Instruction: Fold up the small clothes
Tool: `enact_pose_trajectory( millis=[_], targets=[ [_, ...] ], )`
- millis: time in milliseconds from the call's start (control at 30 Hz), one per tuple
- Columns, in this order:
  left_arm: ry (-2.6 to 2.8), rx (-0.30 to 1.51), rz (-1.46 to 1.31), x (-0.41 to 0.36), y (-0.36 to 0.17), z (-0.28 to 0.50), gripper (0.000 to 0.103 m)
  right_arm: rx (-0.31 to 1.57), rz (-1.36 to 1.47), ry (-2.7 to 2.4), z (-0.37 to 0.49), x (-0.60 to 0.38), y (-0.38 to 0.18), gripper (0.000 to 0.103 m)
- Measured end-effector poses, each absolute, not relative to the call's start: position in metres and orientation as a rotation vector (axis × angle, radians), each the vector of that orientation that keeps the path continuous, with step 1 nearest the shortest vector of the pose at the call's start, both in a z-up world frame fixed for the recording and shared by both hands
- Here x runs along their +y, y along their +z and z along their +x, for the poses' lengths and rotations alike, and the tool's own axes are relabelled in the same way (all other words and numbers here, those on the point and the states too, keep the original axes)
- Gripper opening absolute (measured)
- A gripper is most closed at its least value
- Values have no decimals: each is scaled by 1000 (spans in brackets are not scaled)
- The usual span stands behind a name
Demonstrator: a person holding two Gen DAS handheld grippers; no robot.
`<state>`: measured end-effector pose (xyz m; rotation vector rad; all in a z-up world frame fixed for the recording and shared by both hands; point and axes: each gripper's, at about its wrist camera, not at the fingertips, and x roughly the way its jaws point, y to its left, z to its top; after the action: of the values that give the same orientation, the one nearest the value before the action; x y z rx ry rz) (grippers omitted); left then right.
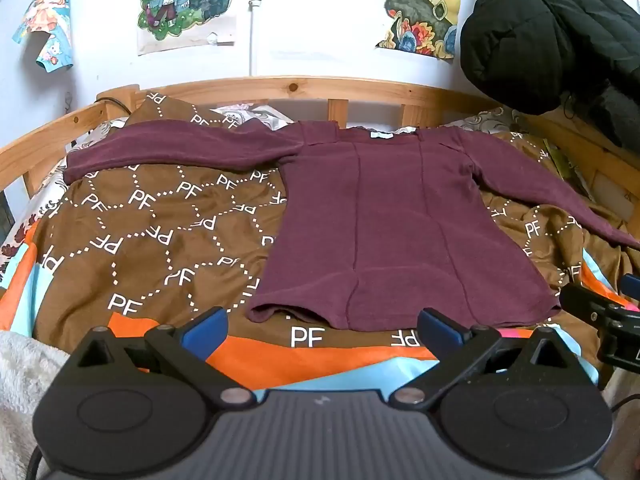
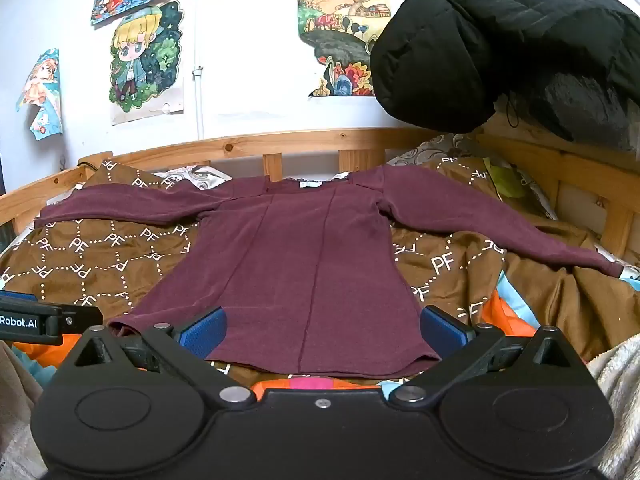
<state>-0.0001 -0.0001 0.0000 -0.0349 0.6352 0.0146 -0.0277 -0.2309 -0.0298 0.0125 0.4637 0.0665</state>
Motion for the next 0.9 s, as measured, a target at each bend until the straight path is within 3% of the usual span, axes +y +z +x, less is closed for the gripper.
enact_pose_trajectory(
  millis=[900],
  targets=[
    [13,643,-38,0,0,-1,102,467,18,65,-29,-233,-32,103]
  ],
)
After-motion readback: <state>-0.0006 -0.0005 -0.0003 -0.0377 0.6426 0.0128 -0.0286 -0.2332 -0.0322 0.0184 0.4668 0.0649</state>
